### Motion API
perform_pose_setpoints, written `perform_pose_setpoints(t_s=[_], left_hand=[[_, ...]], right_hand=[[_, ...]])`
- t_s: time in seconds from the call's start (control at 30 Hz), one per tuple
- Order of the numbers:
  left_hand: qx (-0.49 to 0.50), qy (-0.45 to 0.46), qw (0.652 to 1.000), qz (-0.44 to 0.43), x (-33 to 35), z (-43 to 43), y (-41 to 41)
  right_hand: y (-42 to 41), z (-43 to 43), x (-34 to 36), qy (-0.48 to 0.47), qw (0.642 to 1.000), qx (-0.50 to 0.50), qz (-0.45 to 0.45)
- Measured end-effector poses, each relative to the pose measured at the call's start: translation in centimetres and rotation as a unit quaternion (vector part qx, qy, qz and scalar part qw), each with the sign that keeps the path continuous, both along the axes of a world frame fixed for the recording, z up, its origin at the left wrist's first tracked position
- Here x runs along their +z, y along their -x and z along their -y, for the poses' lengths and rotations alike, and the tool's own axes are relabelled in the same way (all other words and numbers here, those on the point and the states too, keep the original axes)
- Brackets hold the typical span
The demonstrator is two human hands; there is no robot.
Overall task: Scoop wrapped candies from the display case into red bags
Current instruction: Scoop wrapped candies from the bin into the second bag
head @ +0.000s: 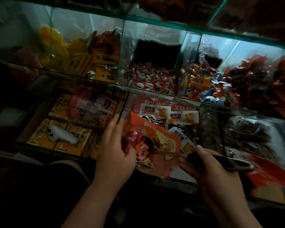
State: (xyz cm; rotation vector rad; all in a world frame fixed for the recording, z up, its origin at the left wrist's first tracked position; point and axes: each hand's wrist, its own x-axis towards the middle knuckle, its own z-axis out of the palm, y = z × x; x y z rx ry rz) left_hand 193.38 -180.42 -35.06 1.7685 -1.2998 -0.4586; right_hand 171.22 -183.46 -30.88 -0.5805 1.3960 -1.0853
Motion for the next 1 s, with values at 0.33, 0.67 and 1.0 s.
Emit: perform_pose_setpoints(t_s=[0.33,0.67,1.0], left_hand=[[-0.064,-0.035,0.993,0.095,0.7,2.6,4.8],[-0.091,-0.086,0.981,0.148,-0.1,4.4,5.8],[-0.089,0.118,0.976,0.161,5.3,7.1,8.9]], right_hand=[[4.7,0.6,2.2,0.006,0.997,-0.043,0.059],[6.4,-0.5,4.1,0.074,0.994,0.032,0.072],[8.8,0.0,10.0,0.146,0.984,0.018,0.098]])
